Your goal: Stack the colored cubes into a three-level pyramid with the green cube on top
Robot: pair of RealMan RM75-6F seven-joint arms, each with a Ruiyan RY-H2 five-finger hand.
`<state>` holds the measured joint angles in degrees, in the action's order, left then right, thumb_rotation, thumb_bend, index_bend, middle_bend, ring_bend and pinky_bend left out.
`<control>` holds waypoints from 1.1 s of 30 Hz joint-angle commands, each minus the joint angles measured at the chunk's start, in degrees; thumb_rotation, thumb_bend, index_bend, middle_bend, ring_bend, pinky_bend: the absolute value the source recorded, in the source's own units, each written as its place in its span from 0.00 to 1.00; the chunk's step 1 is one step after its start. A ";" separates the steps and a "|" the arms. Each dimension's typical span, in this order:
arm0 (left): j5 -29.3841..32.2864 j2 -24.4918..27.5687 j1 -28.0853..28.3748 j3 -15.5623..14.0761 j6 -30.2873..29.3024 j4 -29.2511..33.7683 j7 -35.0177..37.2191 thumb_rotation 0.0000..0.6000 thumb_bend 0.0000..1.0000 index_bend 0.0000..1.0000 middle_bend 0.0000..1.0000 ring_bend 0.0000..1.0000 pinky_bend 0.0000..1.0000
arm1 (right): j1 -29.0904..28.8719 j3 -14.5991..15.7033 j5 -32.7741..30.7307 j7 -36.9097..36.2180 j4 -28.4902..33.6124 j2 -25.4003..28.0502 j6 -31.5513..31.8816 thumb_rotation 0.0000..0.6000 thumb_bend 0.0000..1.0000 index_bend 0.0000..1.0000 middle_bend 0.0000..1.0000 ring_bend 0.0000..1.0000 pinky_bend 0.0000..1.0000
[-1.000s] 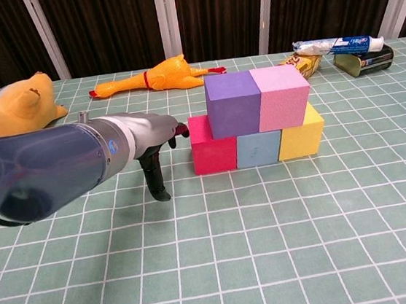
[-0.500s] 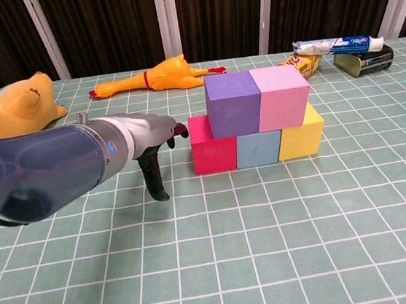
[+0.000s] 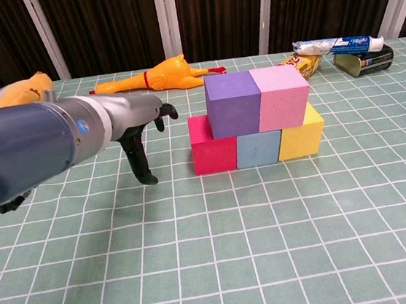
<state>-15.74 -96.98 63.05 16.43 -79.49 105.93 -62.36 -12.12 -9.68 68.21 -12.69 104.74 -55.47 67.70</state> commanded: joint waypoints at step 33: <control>-47.33 31.06 -30.35 -18.30 -15.61 18.39 28.50 1.00 0.13 0.00 0.04 0.00 0.07 | -0.46 0.54 -0.55 11.49 -3.25 -3.01 3.66 1.00 0.32 0.00 0.00 0.00 0.00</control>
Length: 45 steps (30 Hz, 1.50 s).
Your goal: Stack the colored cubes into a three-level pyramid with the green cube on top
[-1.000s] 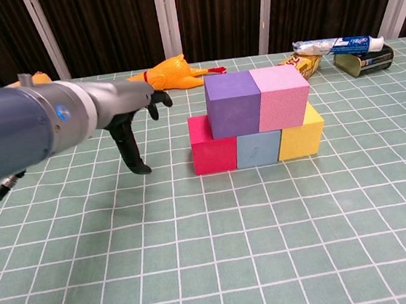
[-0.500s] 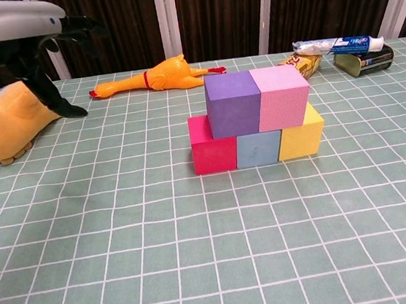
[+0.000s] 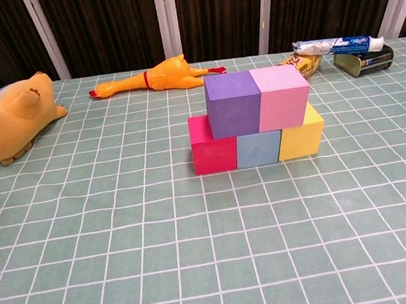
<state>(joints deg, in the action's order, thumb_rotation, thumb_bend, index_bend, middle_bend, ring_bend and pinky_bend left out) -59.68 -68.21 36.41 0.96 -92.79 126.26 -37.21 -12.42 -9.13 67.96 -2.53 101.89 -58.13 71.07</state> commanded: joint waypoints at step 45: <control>-12.92 10.55 -15.15 2.82 4.03 -2.21 18.67 1.00 0.09 0.00 0.00 0.00 0.05 | -1.10 7.69 -14.56 21.58 -1.87 -1.36 -7.67 1.00 0.26 0.00 0.00 0.00 0.00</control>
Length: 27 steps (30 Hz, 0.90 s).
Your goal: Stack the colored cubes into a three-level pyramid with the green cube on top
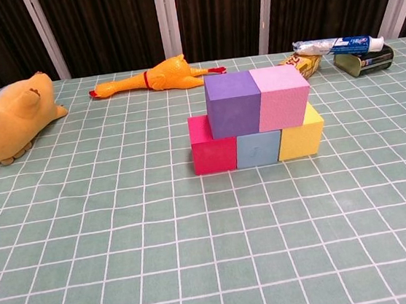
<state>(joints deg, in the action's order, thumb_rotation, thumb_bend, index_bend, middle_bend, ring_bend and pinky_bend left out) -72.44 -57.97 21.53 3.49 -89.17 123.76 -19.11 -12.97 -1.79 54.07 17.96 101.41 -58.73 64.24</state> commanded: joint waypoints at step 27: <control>-1.38 1.34 -2.79 2.44 3.01 1.13 0.77 1.00 0.09 0.00 0.00 0.00 0.05 | -3.32 -0.72 -0.54 2.39 -14.38 -7.68 -3.30 1.00 0.40 0.00 0.36 0.25 0.00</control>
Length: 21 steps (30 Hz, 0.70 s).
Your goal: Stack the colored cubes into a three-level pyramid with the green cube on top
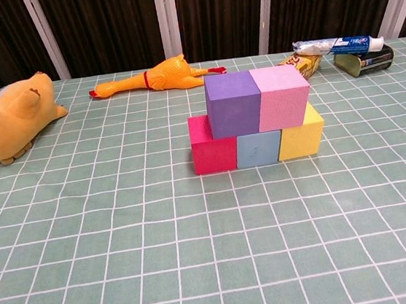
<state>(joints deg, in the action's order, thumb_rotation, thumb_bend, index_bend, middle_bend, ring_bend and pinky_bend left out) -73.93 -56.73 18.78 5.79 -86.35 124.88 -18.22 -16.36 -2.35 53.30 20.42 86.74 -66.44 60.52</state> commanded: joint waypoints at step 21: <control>0.10 1.28 -1.13 1.34 1.64 0.96 -0.03 1.00 0.09 0.00 0.00 0.00 0.05 | -3.43 -9.91 -0.49 2.75 25.01 19.93 7.59 1.00 0.40 0.00 0.36 0.25 0.00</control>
<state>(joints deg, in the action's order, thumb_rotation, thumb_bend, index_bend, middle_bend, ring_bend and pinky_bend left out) -73.83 -55.47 17.67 7.10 -84.74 125.84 -18.23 -17.93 -9.32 55.12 21.13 106.64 -51.47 67.45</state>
